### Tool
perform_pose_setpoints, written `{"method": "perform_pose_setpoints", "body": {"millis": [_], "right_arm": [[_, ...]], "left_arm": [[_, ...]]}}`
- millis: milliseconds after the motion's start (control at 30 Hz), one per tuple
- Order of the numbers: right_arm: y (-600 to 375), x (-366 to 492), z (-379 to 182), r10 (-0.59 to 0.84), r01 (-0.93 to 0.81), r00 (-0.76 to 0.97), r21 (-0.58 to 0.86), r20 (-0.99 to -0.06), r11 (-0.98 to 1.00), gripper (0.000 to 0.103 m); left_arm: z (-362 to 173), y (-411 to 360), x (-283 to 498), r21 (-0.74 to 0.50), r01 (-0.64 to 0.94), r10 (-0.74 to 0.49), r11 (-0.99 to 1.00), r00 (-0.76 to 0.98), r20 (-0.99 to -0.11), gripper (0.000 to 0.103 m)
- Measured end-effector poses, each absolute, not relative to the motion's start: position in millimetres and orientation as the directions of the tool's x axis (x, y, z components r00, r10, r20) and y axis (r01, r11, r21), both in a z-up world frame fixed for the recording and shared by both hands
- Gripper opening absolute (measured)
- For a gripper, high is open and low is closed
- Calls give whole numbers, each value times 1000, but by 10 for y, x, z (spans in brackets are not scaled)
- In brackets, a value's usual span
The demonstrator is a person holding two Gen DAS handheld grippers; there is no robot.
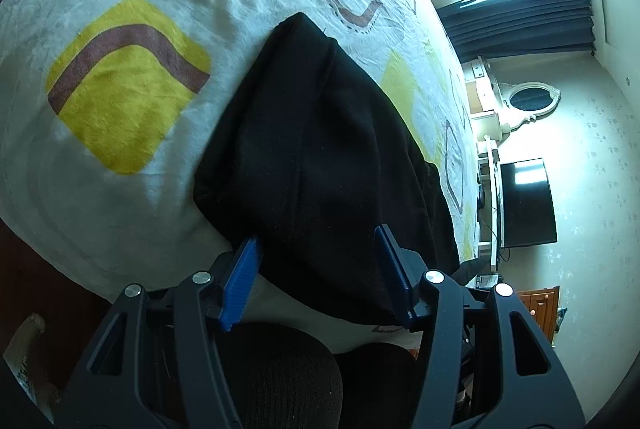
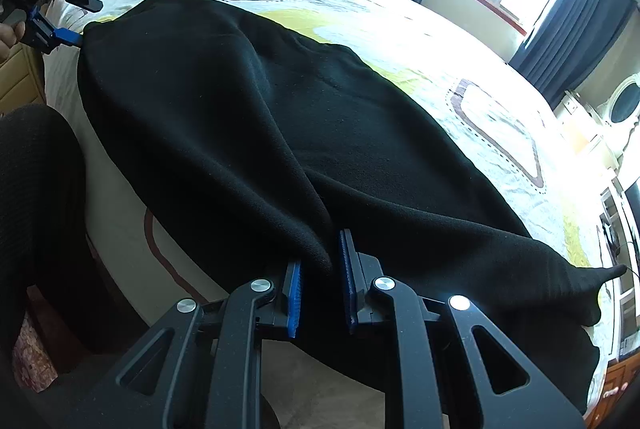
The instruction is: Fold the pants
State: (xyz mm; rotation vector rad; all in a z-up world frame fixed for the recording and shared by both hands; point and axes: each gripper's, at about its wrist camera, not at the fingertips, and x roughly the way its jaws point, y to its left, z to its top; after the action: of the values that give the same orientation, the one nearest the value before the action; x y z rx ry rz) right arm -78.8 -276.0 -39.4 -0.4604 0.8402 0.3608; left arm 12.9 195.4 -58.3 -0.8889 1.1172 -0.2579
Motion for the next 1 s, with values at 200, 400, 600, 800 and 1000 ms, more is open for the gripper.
{"method": "perform_pose_setpoints", "body": {"millis": [200,400,600,800,1000], "right_arm": [[-2797,-814,-372,126,-478,628,-252,-768,841,18],[-2703,-994,-347,109,-519,642,-325,-759,790,18],[-2768,-1014,-343,145,-515,618,-258,-773,818,44],[-3834,-923,72,333,-258,595,218,-732,941,53],[-5760,-662,242,169,303,697,501,-696,811,53]], "left_arm": [[-739,1928,192,-676,-334,-551,657,400,-733,8],[-541,1978,87,-641,-299,-501,707,428,-753,8],[-641,1926,136,-607,-281,-490,744,389,-780,12],[-320,1687,-11,-545,-163,-462,823,366,-808,45],[-123,1485,122,-524,-124,-429,843,434,-792,68]]}}
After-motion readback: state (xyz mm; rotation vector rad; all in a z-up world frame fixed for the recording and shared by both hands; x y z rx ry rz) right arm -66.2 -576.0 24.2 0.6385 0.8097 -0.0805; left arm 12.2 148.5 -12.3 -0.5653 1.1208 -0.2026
